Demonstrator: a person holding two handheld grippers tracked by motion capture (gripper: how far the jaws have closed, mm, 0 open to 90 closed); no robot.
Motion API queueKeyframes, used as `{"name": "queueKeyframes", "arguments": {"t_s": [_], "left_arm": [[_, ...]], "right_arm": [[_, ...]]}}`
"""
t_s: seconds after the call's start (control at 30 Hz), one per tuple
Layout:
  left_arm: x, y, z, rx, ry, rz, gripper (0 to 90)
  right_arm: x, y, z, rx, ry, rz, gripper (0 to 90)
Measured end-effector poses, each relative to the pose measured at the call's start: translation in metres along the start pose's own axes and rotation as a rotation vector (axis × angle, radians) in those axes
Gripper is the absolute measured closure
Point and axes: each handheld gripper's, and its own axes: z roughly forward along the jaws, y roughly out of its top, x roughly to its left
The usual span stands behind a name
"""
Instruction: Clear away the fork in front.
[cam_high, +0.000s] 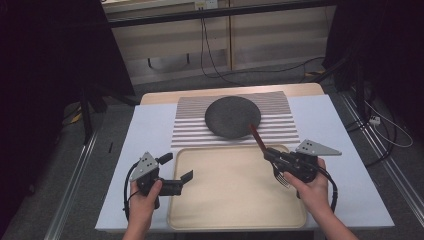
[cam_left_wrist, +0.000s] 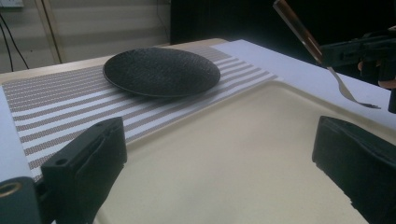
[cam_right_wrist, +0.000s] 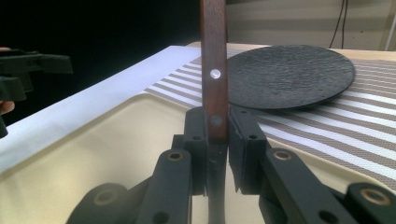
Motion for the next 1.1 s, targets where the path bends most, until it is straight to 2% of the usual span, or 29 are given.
{"name": "queueKeyframes", "arguments": {"t_s": [0.3, 0.43, 0.57, 0.67, 0.83, 1.1], "left_arm": [[-0.006, 0.008, 0.015, 0.001, -0.033, -0.005, 4.7], [-0.009, 0.012, 0.025, 0.0, -0.039, -0.036, 4.7], [-0.013, 0.018, 0.033, -0.002, -0.044, -0.045, 5.1], [-0.015, 0.02, 0.04, 0.002, -0.041, -0.041, 5.0], [-0.019, 0.022, 0.051, 0.016, -0.045, -0.055, 5.2], [-0.028, 0.022, 0.073, 0.043, -0.082, -0.091, 6.6]], "right_arm": [[0.007, -0.009, 0.01, 0.033, 0.021, -0.028, 78.5], [0.011, -0.01, 0.013, 0.039, 0.03, -0.039, 78.5], [0.013, -0.01, 0.014, 0.039, 0.036, -0.035, 78.5], [0.014, -0.01, 0.014, 0.04, 0.041, -0.037, 78.5], [0.018, -0.01, 0.017, 0.043, 0.048, -0.05, 78.5], [0.025, -0.01, 0.023, 0.05, 0.075, -0.063, 78.5]]}}
